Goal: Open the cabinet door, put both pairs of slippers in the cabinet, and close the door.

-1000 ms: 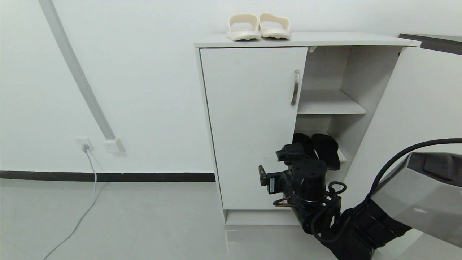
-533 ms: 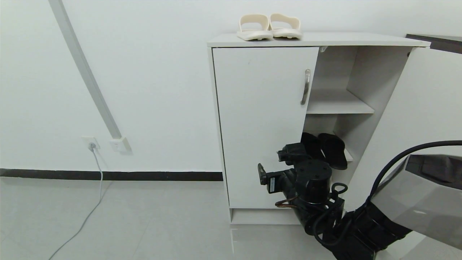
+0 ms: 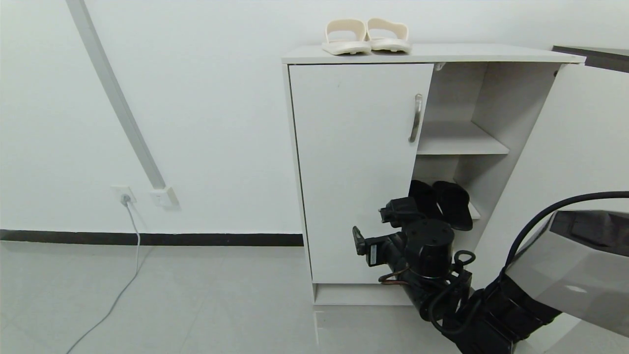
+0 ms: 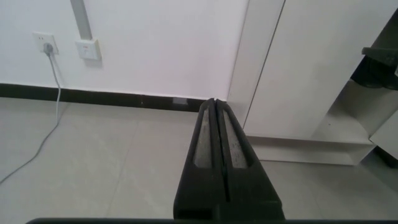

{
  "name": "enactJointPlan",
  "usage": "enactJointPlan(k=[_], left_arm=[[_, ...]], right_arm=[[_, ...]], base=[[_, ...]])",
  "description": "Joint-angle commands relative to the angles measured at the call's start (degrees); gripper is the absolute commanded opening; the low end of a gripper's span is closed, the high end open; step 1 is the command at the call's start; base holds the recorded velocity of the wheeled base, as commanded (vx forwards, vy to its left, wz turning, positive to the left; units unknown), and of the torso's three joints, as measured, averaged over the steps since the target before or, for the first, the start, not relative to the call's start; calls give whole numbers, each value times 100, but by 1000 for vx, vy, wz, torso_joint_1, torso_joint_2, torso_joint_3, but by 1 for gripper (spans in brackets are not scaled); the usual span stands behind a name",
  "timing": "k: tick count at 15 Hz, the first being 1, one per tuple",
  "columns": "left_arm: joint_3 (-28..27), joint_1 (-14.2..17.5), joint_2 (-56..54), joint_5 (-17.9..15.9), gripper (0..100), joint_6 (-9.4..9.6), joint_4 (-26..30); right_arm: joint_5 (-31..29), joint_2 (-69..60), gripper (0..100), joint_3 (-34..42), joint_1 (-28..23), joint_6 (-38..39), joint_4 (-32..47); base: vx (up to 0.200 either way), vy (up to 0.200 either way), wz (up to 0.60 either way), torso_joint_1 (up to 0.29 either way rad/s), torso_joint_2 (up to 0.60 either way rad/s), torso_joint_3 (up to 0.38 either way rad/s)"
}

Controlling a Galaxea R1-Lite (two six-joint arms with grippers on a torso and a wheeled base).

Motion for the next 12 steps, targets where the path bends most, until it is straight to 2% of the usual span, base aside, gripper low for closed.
enactJointPlan(k=[1, 5, 8, 12], left_arm=[[0, 2, 7, 2, 0, -1, -2], [0, 2, 7, -7, 0, 8, -2], [0, 11, 7, -7, 0, 8, -2], [0, 2, 7, 2, 0, -1, -2]], right_arm=[[5, 9, 100, 11, -3, 0, -10], [-4, 9, 100, 11, -3, 0, -10], [-4, 18, 100, 19, -3, 0, -10], [-12, 18, 100, 54, 6, -53, -10]], base=[[0, 0, 0, 0, 0, 0], [0, 0, 0, 0, 0, 0], [0, 0, 0, 2, -185, -287], [0, 0, 0, 51, -496, -366]])
